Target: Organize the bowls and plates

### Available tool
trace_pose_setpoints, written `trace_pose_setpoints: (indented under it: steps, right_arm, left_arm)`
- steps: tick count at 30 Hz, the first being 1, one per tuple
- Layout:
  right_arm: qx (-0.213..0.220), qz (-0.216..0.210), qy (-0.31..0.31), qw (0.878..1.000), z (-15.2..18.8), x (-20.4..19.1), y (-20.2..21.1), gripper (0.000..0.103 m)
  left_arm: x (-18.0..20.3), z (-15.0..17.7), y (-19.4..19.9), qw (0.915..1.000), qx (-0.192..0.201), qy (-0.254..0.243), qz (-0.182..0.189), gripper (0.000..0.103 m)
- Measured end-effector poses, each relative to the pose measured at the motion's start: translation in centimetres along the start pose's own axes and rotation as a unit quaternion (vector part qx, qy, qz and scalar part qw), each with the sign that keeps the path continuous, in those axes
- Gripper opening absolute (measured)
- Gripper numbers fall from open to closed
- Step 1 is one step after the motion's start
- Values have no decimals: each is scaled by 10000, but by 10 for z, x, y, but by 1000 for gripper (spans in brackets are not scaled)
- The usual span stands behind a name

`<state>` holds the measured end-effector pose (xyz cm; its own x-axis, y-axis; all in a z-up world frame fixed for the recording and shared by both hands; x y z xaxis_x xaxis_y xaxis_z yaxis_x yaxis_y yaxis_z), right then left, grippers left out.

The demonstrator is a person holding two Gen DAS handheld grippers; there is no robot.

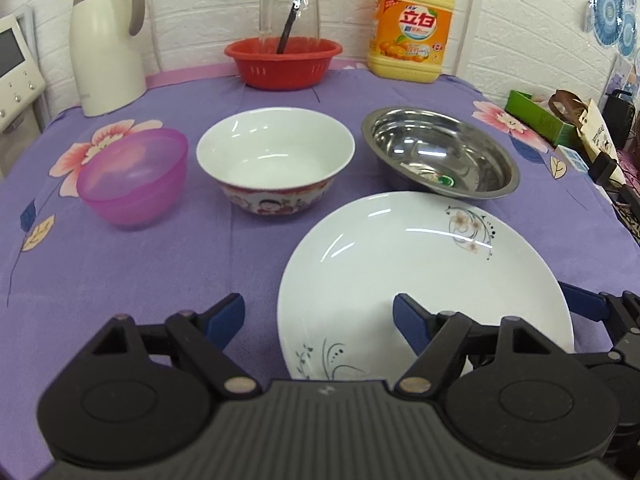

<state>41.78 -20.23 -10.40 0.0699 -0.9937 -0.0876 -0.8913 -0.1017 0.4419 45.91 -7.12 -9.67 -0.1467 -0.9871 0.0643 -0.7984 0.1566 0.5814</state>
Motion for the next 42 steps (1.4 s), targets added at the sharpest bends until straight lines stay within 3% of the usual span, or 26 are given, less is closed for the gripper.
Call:
trace_pose_setpoints:
  steps: [4, 26, 29, 30, 38, 42]
  right_arm:
    - [-2, 1, 15, 10000, 0, 0, 0, 103]
    - [-3, -25, 0, 10000, -1, -1, 0, 103]
    - [-64, -50, 116, 9999, 0, -7, -1, 103]
    - [-90, -52, 112, 9999, 0, -9, -1, 103]
    - [-281, -180, 70, 9994, 3, -26, 13, 103]
    - [-45, -172, -4, 9998, -2, -34, 42, 103]
  left_arm:
    - [-2, 3, -4, 9997, -159, 198, 15, 76]
    - [-1, 2, -5, 9997, -99, 210, -37, 77]
    - [6, 3, -4, 9998, -97, 95, 119, 70]
    - [10, 2, -4, 9997, -121, 64, 207, 63]
    - [16, 7, 10, 9996, -126, 3, 250, 54]
    - [17, 2, 37, 9995, 159, -151, 210, 54]
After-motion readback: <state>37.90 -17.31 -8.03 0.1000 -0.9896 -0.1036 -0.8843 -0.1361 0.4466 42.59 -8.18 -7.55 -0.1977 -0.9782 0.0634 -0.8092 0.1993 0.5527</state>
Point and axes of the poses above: each gripper's, at about its wrist camera, not at the fingertips, and y roughly against the way its jaws point, x to its right, z to its underside, the point moved 10 cm from there along -y, roughly the way its jaws point, and after that the axes turned 10 degrees about x, right-handed, at the moved point
